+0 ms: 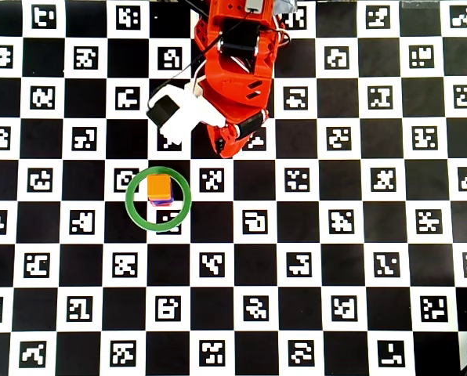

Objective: Grab the red cube then put it in the green circle then put the blue cube on top and finally the orange cube on top

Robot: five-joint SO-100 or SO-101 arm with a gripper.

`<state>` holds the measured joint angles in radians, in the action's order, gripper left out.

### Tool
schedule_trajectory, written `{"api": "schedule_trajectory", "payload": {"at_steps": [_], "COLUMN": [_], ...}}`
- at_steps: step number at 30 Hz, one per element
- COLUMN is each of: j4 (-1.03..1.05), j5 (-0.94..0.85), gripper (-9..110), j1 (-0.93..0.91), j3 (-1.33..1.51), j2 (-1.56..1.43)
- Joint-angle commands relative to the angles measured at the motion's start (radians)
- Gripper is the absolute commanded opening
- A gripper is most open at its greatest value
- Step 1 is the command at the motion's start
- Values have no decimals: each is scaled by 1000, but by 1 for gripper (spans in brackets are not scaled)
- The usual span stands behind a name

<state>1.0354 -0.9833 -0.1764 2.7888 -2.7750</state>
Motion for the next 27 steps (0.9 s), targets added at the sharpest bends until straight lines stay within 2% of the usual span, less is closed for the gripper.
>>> {"api": "schedule_trajectory", "payload": {"at_steps": [1,7,21,27], "j4": [0,74,193,281], "j5": [-60,-190,-413,-477], "gripper": [-6,-6,-6,-6], "j1": [11,67,55,63], "j3": [38,164,396,396], "j2": [-67,-209,-486,-529]}}
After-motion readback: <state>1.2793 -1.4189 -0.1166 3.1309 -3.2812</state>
